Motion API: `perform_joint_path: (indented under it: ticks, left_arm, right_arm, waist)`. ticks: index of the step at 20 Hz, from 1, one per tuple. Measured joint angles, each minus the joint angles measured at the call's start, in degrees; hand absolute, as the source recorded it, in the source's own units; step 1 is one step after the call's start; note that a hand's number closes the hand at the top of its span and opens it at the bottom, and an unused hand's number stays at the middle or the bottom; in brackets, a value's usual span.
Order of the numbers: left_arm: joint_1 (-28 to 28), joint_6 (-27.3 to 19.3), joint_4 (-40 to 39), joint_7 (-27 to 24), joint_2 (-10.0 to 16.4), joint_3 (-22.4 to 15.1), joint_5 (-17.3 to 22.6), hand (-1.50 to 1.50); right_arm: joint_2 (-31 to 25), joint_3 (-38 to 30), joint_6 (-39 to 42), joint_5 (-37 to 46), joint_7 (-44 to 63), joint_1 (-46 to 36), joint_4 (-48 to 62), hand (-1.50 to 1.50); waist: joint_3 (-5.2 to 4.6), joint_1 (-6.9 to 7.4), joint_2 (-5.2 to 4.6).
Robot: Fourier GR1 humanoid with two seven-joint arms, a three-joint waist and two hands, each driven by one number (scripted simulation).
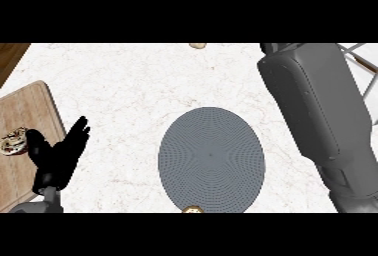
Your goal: Pick the squash from the placemat and place it in the tiered shelf
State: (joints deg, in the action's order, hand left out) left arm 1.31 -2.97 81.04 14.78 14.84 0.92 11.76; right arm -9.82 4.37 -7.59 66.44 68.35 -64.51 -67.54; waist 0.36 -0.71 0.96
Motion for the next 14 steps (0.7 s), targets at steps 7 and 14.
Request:
perform_joint_path:
  ticks: [7,14]
  left_arm:
    - [0.2,-1.0,0.3,0.4,-0.9,-0.2,-0.7,0.00]
    - [0.6,0.5,-0.2,0.2,-0.5,0.5,0.0,0.00]
  right_arm:
    - [-5.8,-6.9,6.4,2.2,-0.7,-5.4,-2.0,1.50]
    - [-13.4,-14.6,10.8,2.1,-4.2,-9.9,0.0,1.50]
  waist:
    - [-0.01,-0.11,-0.16]
    - [0.03,0.38,-0.41]
